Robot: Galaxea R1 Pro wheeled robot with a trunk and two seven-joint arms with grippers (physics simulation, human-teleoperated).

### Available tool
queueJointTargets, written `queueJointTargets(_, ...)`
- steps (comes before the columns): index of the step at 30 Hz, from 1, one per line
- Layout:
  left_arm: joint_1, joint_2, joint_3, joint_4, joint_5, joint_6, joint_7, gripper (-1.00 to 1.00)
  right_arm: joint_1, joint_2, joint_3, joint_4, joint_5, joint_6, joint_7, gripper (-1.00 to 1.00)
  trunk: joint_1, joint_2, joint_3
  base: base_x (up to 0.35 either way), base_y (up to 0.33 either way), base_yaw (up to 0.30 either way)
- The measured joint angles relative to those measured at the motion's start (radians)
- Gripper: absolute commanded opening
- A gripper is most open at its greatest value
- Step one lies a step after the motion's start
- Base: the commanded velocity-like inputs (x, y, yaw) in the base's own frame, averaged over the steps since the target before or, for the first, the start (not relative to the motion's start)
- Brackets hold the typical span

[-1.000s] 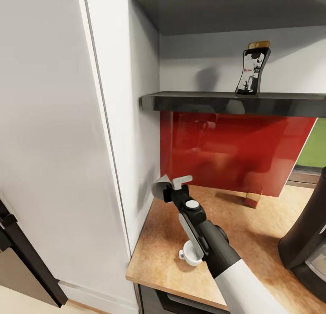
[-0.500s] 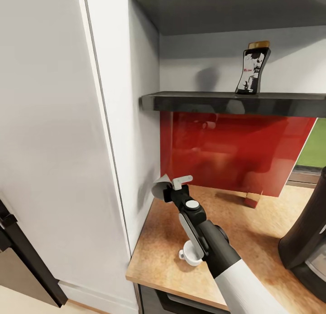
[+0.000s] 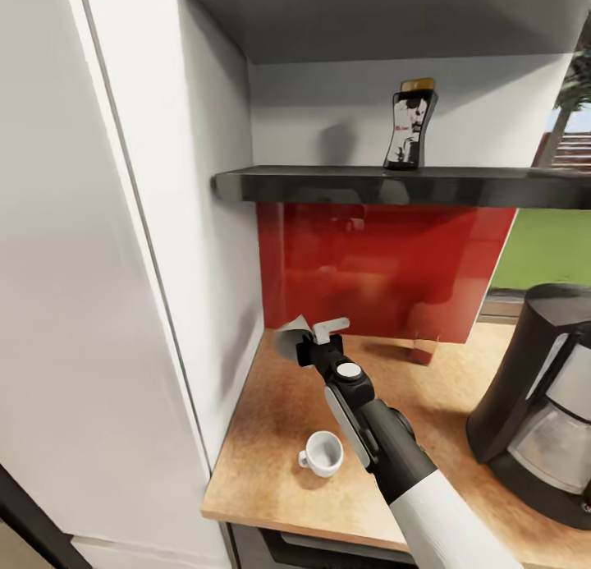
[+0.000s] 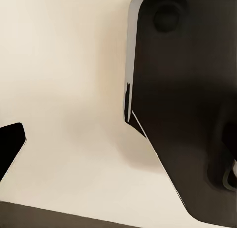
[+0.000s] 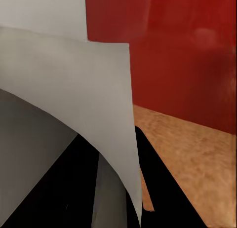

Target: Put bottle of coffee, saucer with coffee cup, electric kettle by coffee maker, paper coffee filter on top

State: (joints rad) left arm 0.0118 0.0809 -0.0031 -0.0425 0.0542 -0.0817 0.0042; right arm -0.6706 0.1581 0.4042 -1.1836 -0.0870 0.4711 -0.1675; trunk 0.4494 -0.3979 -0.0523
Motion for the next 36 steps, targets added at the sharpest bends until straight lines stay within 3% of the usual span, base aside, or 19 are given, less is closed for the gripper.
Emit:
queueJointTargets(9,0.000,0.000,0.001,0.000,0.001,0.000,0.000,1.00,0.000,0.000,0.001,0.000,-0.001,0.000,0.000,-1.00,0.000,0.000,0.001,-0.027,0.014,-0.285)
queueJointTargets(18,-0.003,0.001,0.000,-0.002,0.001,0.000,0.000,1.00,0.007,-0.001,0.002,0.003,-0.001,-0.007,0.002,-1.00,0.000,0.000,0.002,-0.176,0.227,-0.048)
queueJointTargets(21,-0.004,0.002,0.000,-0.002,0.001,-0.001,0.000,1.00,0.036,-0.002,0.001,0.008,-0.001,-0.070,0.004,-1.00,0.000,0.000,0.002,-0.022,0.261,-0.001)
queueJointTargets(28,-0.005,0.002,0.000,-0.004,0.001,-0.008,0.000,1.00,0.109,-0.009,0.002,0.009,0.003,-0.311,0.002,-1.00,0.000,0.000,0.001,-0.004,0.099,0.000)
queueJointTargets(36,-0.005,0.004,-0.001,-0.005,0.001,-0.009,0.000,1.00,0.128,-0.018,-0.001,-0.024,0.005,-0.378,-0.005,-1.00,0.000,0.000,0.002,0.000,0.006,0.000)
